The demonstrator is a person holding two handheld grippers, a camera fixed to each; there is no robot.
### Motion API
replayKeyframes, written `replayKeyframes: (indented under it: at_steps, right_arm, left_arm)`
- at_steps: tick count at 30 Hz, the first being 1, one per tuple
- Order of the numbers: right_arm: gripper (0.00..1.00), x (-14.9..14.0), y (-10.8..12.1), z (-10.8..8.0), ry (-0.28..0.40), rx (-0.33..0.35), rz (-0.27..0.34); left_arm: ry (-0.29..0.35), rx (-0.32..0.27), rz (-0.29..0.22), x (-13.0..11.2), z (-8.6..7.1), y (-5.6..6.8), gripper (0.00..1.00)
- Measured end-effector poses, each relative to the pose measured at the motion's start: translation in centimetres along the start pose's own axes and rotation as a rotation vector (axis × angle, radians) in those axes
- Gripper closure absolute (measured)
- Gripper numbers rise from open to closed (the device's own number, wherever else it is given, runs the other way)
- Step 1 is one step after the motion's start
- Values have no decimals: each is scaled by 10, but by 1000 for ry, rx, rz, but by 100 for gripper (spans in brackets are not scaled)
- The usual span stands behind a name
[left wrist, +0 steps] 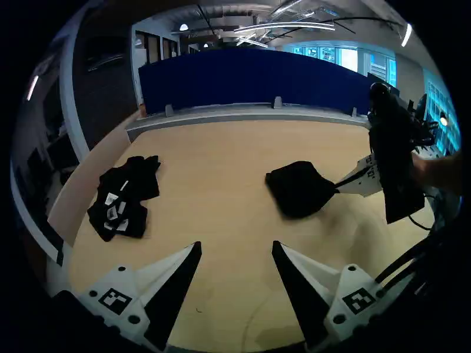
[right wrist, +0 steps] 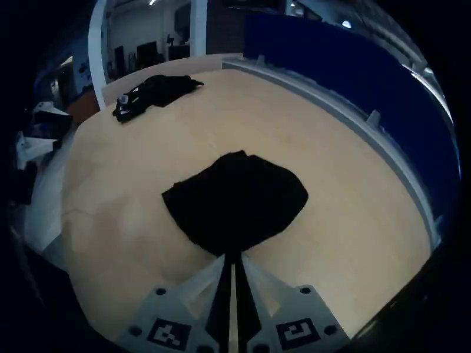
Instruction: Fold towel
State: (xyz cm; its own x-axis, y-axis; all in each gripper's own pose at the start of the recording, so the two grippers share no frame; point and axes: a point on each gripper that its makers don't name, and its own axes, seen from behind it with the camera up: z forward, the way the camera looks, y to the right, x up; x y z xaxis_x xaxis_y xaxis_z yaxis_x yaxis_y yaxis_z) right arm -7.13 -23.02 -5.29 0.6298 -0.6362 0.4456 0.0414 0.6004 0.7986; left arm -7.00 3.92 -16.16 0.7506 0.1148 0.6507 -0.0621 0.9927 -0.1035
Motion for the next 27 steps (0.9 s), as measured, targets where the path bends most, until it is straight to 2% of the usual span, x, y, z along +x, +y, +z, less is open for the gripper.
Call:
replayKeyframes:
  at_steps: [6,15,21,27]
  right_arm:
    - [96,45,11,-24,70,-24,2]
    - [97,104,26,-61,146,-68,-27]
    - [97,124,35,-80,176,-95,-37]
    - [97,126,45,-90,184,-118,-33]
  left_arm:
    - [18,-10,13,10,-1,-2,11]
    - [45,-25,31,23,-4,-3,11]
    - [61,-37,43,32,-6,-2,11]
    - [72,-47,51,37,-7,1,11]
